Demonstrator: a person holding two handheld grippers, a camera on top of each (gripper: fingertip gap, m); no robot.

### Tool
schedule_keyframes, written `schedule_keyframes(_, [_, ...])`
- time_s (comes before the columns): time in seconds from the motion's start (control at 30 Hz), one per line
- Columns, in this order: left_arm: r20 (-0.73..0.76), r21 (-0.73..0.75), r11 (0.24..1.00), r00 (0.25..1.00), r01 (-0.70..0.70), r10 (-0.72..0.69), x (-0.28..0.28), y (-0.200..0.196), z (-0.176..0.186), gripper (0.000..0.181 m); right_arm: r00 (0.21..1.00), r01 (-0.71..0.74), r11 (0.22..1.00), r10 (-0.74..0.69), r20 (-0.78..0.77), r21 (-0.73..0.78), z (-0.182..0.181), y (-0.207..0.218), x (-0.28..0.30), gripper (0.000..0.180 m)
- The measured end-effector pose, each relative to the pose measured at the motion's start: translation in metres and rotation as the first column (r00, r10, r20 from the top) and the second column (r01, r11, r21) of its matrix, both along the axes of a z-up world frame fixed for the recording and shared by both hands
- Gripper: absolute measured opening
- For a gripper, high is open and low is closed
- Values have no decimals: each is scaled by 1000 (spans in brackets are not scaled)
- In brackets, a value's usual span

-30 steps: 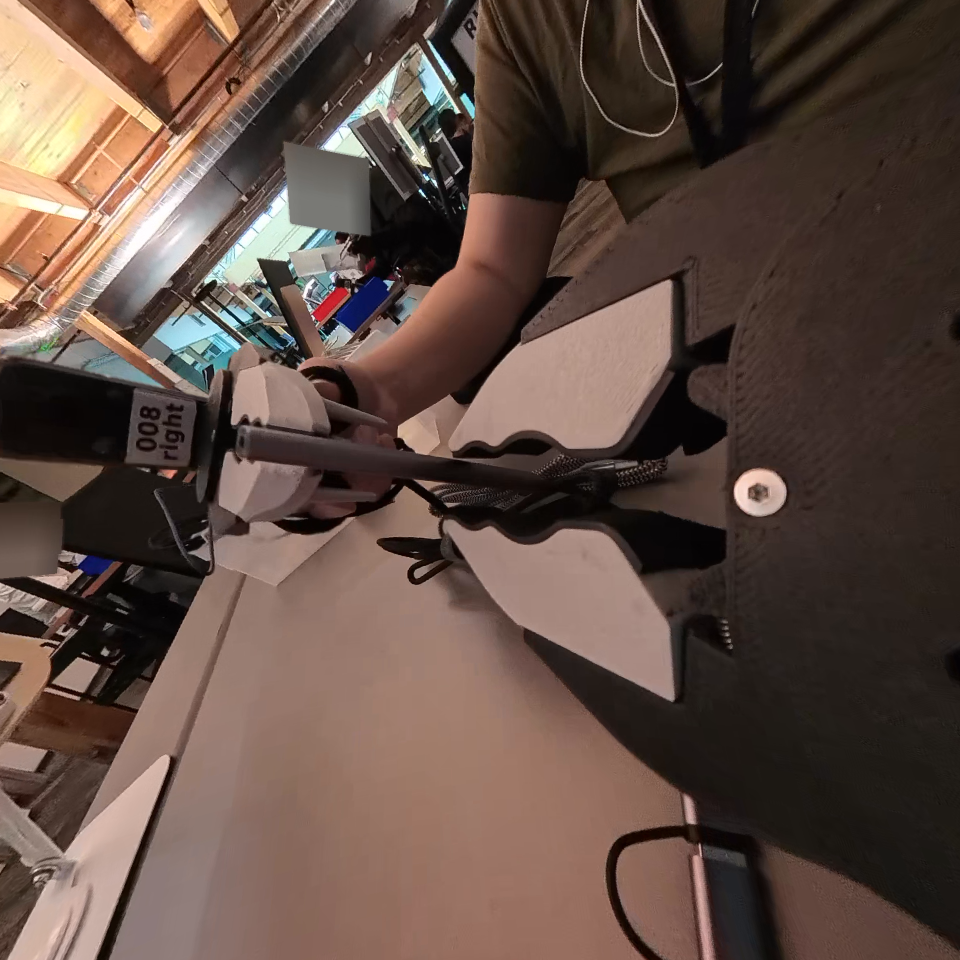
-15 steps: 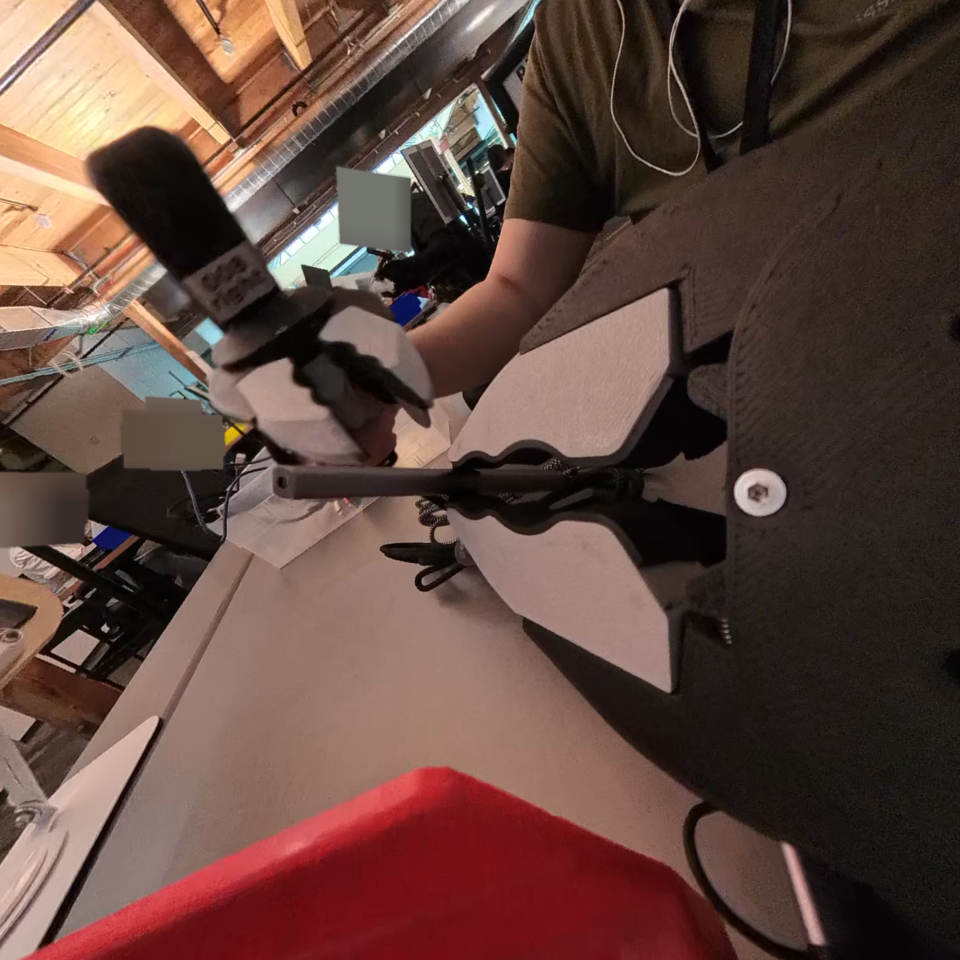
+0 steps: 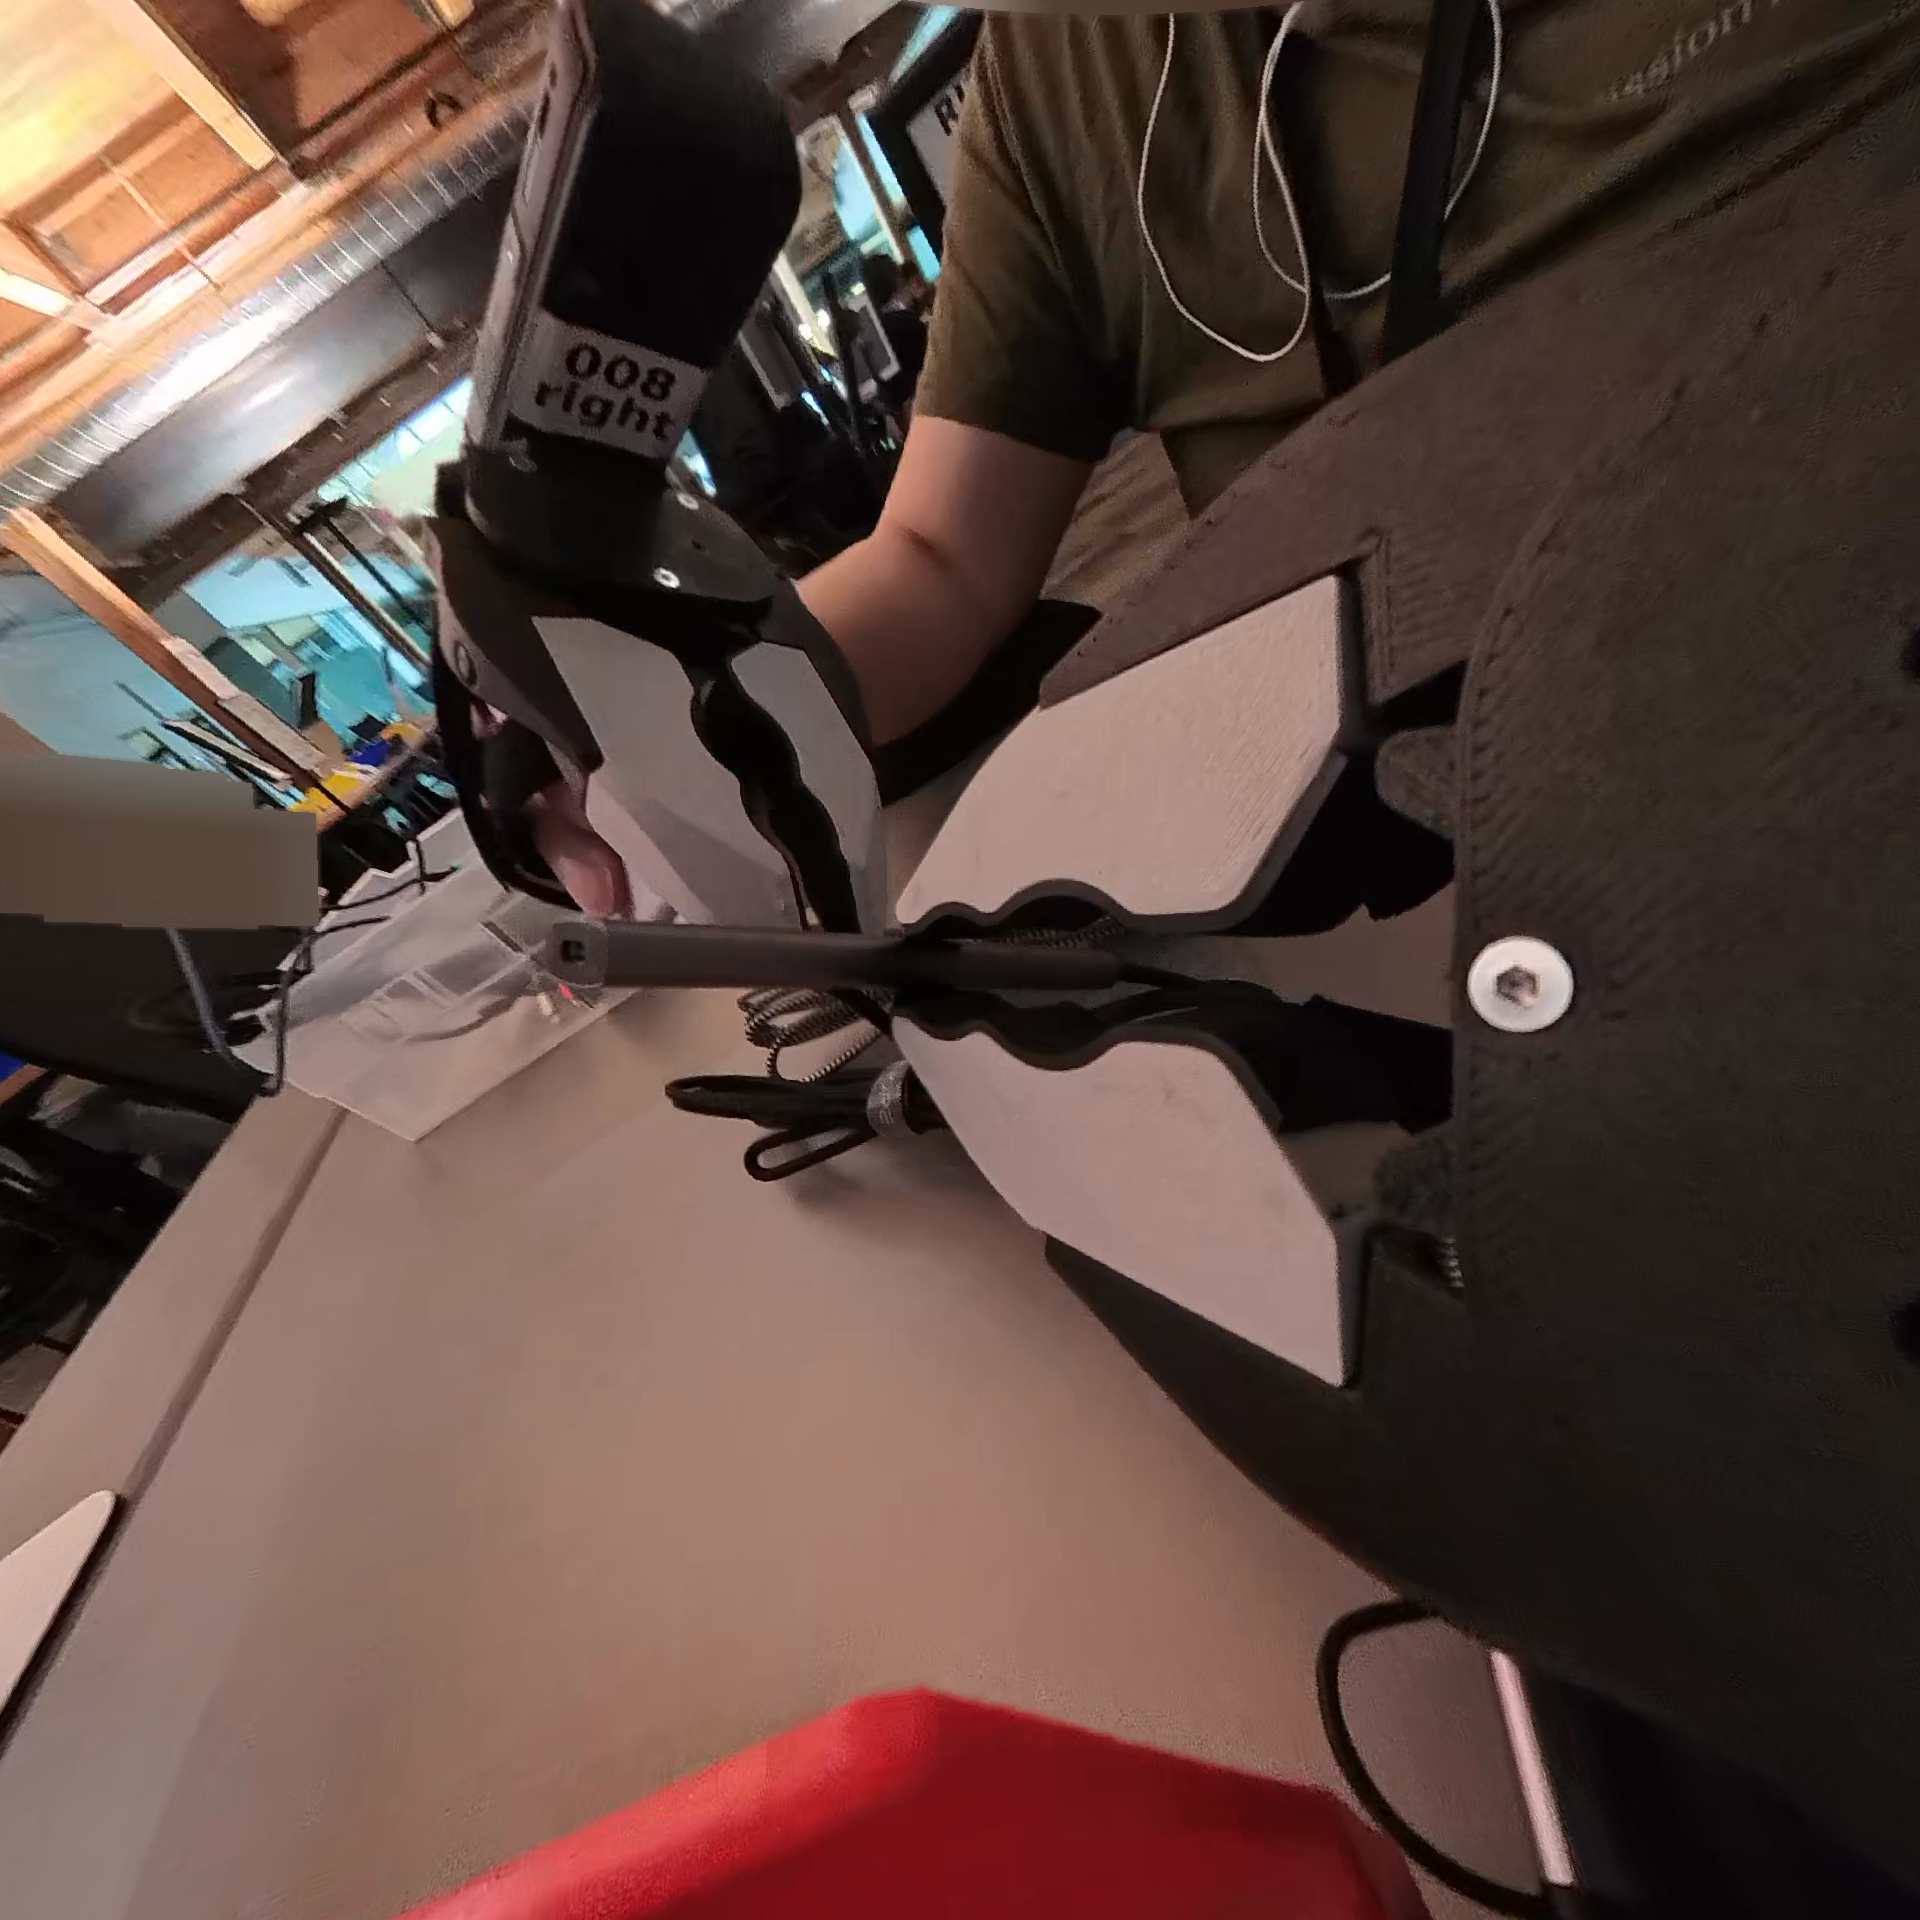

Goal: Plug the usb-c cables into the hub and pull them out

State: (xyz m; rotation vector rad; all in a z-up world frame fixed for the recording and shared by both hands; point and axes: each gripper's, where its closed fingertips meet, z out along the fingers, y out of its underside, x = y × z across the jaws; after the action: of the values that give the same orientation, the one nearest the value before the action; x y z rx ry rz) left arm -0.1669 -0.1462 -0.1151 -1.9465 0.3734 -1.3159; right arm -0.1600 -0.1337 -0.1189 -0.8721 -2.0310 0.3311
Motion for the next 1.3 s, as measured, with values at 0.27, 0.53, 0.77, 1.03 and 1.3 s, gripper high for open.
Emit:
schedule_keyframes(0.27, [-15,13,1000,1000,5,-5,1,0,-4,9,1000,1,998,1,27,-61,-7,0,1,11])
schedule_keyframes(0.53, [-148,201,970,983,136,-107,18,-15,17,9,996,6,815,-59,-72,-579,51,-2,15,29])
schedule_keyframes(0.77, [-264,274,938,954,212,-139,37,-22,24,9,998,60,516,-36,48,-854,46,-21,5,31])
schedule_keyframes(1.03, [-179,361,924,982,127,-65,33,-15,33,12,999,23,471,20,37,-882,47,-25,7,9])
schedule_keyframes(1.3, [98,644,689,929,-332,357,-30,-9,79,65,981,74,408,-193,-7,-910,66,25,22,9])
